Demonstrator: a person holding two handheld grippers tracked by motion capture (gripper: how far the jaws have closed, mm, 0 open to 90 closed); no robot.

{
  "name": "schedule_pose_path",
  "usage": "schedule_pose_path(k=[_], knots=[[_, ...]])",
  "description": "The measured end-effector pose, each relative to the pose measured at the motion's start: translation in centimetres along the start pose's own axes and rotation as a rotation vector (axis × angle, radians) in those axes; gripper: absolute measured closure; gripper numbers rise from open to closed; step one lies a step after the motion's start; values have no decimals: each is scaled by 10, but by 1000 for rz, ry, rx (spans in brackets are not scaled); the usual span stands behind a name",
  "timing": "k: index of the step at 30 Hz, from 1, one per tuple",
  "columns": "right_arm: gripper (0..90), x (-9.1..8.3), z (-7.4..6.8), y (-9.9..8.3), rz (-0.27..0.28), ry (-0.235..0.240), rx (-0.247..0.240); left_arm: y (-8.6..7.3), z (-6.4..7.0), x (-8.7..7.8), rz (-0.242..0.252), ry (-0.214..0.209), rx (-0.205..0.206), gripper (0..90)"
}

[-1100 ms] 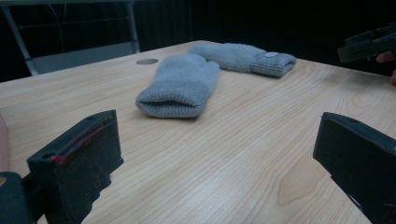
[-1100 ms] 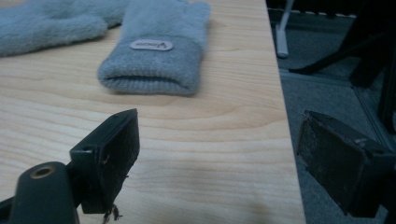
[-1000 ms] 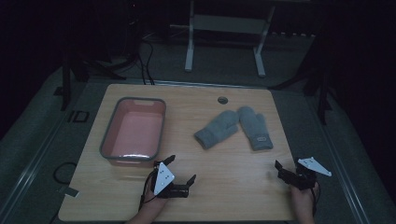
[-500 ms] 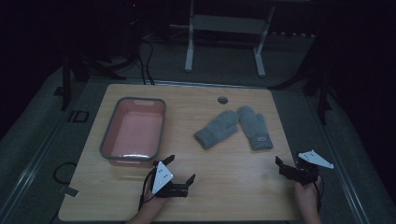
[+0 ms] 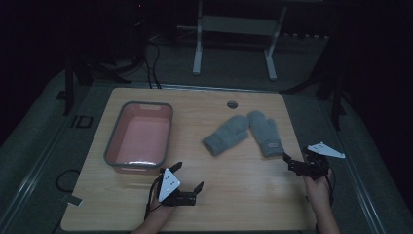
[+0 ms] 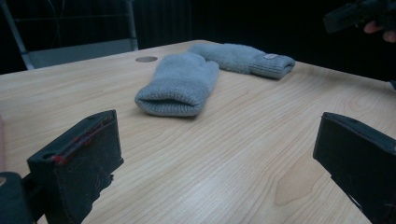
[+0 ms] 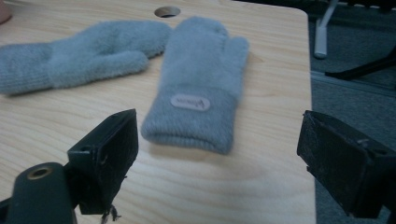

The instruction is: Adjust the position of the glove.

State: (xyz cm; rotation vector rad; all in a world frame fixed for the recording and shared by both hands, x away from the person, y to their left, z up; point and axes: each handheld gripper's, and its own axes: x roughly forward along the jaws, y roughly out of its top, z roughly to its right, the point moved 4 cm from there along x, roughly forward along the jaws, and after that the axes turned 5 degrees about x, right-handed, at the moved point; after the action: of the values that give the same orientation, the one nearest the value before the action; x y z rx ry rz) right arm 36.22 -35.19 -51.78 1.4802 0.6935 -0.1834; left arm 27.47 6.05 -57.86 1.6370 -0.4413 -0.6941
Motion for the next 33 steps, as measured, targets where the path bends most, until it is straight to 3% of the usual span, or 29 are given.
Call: schedule_pose_path(k=[6,11,24,28,29,33], knots=[[126,12,-11,20,-15,48,-16,0,-1,0,-2,-2,-12,13],[128,27,-23,35,-18,32,-41,0,-1,0,-2,-5,-10,13],[138,75,-57,59,-56,185,-107,0,-1,0,-2,-10,-9,13],[167,93,-68,64,-78,212,-126,0,-1,0,-2,-9,-7,13],[211,102,-73,65,-85,222,-142,0,-1,0,-2,-10,-7,13],[217,115,-80,68,-87,231,-156,0,-2,0,-1,-12,-12,13]])
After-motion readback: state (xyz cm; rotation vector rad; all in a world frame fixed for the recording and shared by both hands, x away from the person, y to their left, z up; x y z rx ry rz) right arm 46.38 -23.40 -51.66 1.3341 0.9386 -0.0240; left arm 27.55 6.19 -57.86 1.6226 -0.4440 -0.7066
